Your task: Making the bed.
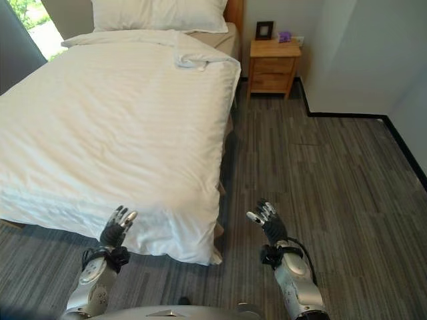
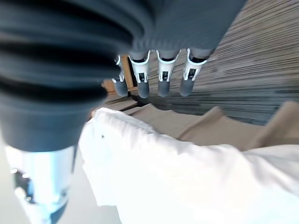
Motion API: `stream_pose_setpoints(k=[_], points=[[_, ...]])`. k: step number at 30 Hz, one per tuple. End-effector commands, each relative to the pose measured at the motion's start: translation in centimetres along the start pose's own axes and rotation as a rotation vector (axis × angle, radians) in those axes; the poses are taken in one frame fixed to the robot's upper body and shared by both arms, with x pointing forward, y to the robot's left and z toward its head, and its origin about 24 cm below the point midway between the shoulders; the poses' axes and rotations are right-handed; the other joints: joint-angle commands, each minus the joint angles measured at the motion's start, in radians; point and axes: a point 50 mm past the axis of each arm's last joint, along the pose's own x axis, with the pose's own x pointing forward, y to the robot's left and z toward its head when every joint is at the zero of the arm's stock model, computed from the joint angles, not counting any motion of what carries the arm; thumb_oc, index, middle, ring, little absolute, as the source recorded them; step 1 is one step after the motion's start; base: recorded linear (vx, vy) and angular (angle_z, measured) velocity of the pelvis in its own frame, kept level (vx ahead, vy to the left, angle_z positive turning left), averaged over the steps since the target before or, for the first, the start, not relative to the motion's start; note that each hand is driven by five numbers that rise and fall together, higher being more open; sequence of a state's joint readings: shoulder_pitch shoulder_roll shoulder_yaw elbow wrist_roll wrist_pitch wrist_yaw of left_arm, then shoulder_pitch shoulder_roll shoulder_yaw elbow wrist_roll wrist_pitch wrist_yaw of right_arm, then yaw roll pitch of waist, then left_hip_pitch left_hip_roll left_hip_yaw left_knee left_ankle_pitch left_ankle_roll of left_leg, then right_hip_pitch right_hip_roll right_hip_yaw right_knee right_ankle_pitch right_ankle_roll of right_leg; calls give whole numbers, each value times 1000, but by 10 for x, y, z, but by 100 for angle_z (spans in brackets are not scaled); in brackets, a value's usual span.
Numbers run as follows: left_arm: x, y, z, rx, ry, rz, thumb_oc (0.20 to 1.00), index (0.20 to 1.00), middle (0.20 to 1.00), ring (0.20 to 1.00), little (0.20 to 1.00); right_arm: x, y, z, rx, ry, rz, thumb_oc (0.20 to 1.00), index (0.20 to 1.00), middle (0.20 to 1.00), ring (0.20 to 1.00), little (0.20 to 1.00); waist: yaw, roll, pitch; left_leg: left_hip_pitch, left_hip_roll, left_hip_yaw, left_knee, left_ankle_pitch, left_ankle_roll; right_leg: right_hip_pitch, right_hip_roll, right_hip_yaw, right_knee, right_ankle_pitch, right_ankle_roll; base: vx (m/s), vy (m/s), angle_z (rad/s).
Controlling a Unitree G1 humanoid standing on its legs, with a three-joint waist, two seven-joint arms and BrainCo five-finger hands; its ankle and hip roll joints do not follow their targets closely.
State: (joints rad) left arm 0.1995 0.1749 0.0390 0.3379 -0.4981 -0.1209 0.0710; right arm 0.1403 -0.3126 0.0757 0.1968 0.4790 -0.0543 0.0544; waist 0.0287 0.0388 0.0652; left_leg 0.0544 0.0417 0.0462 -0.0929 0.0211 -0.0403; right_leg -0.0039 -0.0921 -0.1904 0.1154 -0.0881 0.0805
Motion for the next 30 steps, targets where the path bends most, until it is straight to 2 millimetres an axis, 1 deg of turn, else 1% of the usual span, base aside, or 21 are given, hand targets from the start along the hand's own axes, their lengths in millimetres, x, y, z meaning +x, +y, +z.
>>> stream_pose_setpoints(k=[1, 6, 7, 9, 10, 11, 13, 15, 17, 18, 19, 20, 21, 22, 23, 24, 25, 27, 28, 29, 30], points=[[9, 6, 33, 53, -136, -16, 1000, 1000, 1000, 1000, 1000, 10, 11, 24, 18, -144, 38, 1000, 1000, 1000, 1000, 1000, 12, -81, 10, 39, -32, -43, 20, -60, 29, 45, -44, 58, -102, 79, 60, -25, 13, 15], [8, 10, 36, 50, -148, -4, 1000, 1000, 1000, 1000, 1000, 5, 9, 14, 45, -115, 28, 1000, 1000, 1000, 1000, 1000, 12, -82, 15, 34, -29, -32, 40, -69, 30, 33, -48, 44, -95, 91, 65, -60, 15, 7], [13, 9, 39, 21, -159, 11, 1000, 1000, 1000, 1000, 1000, 5, 12, 15, 74, -131, 31, 1000, 1000, 1000, 1000, 1000, 0, -78, 51, 25, -17, -12, 61, -73, 32, -39, -46, 58, -2, 110, 84, -213, -13, -21], [19, 4, 42, 7, -163, 8, 1000, 1000, 1000, 1000, 1000, 3, 13, 15, 116, -144, 21, 1000, 1000, 1000, 1000, 1000, -26, -77, 80, 5, -4, -22, 81, -66, 29, -88, -25, 128, 72, 121, 102, -172, -44, -37], [19, 4, 42, 7, -164, 7, 1000, 1000, 1000, 1000, 1000, 4, 13, 15, 116, -144, 21, 1000, 1000, 1000, 1000, 1000, -25, -78, 80, 4, -4, -21, 82, -66, 29, -91, -25, 130, 75, 119, 102, -96, -179, -25], [22, 0, 49, 17, -183, -2, 1000, 1000, 1000, 1000, 1000, 3, 16, 16, 145, -161, 11, 1000, 1000, 1000, 1000, 1000, -27, -63, 83, -2, 32, -19, 80, -59, 17, -110, -87, 121, 88, 145, 104, -55, -273, -15], [22, -3, 52, 29, -190, -29, 1000, 1000, 1000, 1000, 1000, 3, 14, 14, 152, -159, -10, 1000, 1000, 1000, 1000, 1000, -17, -54, 71, 3, 83, -4, 75, -55, -13, -76, -233, 49, 55, 205, 99, -26, -378, -14], [21, -2, 51, 26, -186, -32, 1000, 1000, 1000, 1000, 1000, 3, 14, 14, 148, -155, -9, 1000, 1000, 1000, 1000, 1000, -18, -55, 71, 16, 92, -1, 68, -55, -20, -56, -252, 34, 36, 226, 106, 23, -287, -20], [21, -3, 53, 15, -198, -42, 1000, 1000, 1000, 1000, 1000, 7, 16, 21, 148, -183, -11, 1000, 1000, 1000, 1000, 1000, -17, -78, 46, 10, 145, 32, 73, -40, -71, -22, -278, 61, -33, 255, 148, 48, -441, -40], [21, -3, 53, 15, -198, -42, 1000, 1000, 1000, 1000, 1000, 7, 16, 21, 148, -183, -11, 1000, 1000, 1000, 1000, 1000, -15, -78, 46, 11, 146, 34, 73, -40, -72, -22, -276, 62, -34, 256, 147, 3, -325, -26], [22, -2, 53, 13, -196, -35, 1000, 1000, 1000, 1000, 1000, 9, 18, 24, 154, -196, 0, 1000, 1000, 1000, 1000, 1000, -15, -82, 44, 5, 172, 41, 83, -34, -90, -13, -269, 62, -43, 228, 155, -32, -513, -36], [23, -1, 52, 14, -192, -40, 1000, 1000, 1000, 1000, 1000, 13, 20, 27, 145, -198, 30, 1000, 1000, 1000, 1000, 1000, -10, -81, 38, -11, 232, 41, 90, 7, -119, 23, -214, 53, -101, 129, 148, -23, -654, -30], [22, -2, 50, 2, -184, -40, 1000, 1000, 1000, 1000, 1000, 13, 19, 28, 123, -194, 33, 1000, 1000, 1000, 1000, 1000, -13, -77, 40, -14, 251, 35, 92, 33, -125, 23, -188, 55, -95, 110, 131, -18, -505, -21], [22, -2, 50, 2, -184, -40, 1000, 1000, 1000, 1000, 1000, 13, 19, 28, 123, -194, 33, 1000, 1000, 1000, 1000, 1000, -14, -76, 40, -14, 253, 34, 91, 34, -126, 23, -186, 54, -94, 109, 130, -13, -480, -19], [22, -9, 40, -70, -146, -55, 1000, 1000, 1000, 1000, 1000, 7, 6, 29, 77, -192, 4, 1000, 1000, 1000, 1000, 1000, -39, -65, 49, -48, 313, 67, 139, 163, -133, 49, -121, 33, -107, 83, 93, -47, -471, -18], [21, -14, 34, -84, -123, -73, 1000, 1000, 1000, 1000, 1000, 5, 0, 27, 73, -181, -12, 1000, 1000, 1000, 1000, 1000, -51, -64, 53, -58, 326, 96, 167, 182, -124, 63, -102, 16, -120, 78, 76, -60, -626, 21], [21, -17, 30, -78, -107, -92, 1000, 1000, 1000, 1000, 1000, 2, -7, 25, 69, -173, -37, 1000, 1000, 1000, 1000, 1000, -64, -68, 55, -63, 328, 147, 189, 187, -116, 74, -89, 4, -135, 77, 62, -38, -292, 39], [20, -20, 30, -70, -104, -113, 1000, 1000, 1000, 1000, 1000, -2, -13, 22, 76, -159, -65, 1000, 1000, 1000, 1000, 1000, -70, -72, 57, -61, 314, 160, 216, 166, -110, 82, -78, 0, -147, 75, 51, -12, -310, 34], [16, -24, 26, -93, -100, -133, 1000, 1000, 1000, 1000, 1000, -5, -19, 15, 111, -131, -94, 1000, 1000, 1000, 1000, 1000, -47, -78, 66, -75, 200, 10, 269, 104, -93, 89, -68, 25, -158, 70, 40, 29, -433, 30], [14, -27, 23, -115, -92, -135, 1000, 1000, 1000, 1000, 1000, -5, -20, 12, 129, -118, -102, 1000, 1000, 1000, 1000, 1000, -32, -85, 65, -93, 115, -85, 278, 64, -83, 88, -63, 40, -159, 70, 33, 81, -417, 21], [13, -27, 20, -124, -78, -130, 1000, 1000, 1000, 1000, 1000, -4, -19, 9, 147, -110, -99, 1000, 1000, 1000, 1000, 1000, -17, -91, 68, -97, 42, -140, 269, 3, -67, 91, -52, 56, -156, 66, 26, 96, -294, -40]])
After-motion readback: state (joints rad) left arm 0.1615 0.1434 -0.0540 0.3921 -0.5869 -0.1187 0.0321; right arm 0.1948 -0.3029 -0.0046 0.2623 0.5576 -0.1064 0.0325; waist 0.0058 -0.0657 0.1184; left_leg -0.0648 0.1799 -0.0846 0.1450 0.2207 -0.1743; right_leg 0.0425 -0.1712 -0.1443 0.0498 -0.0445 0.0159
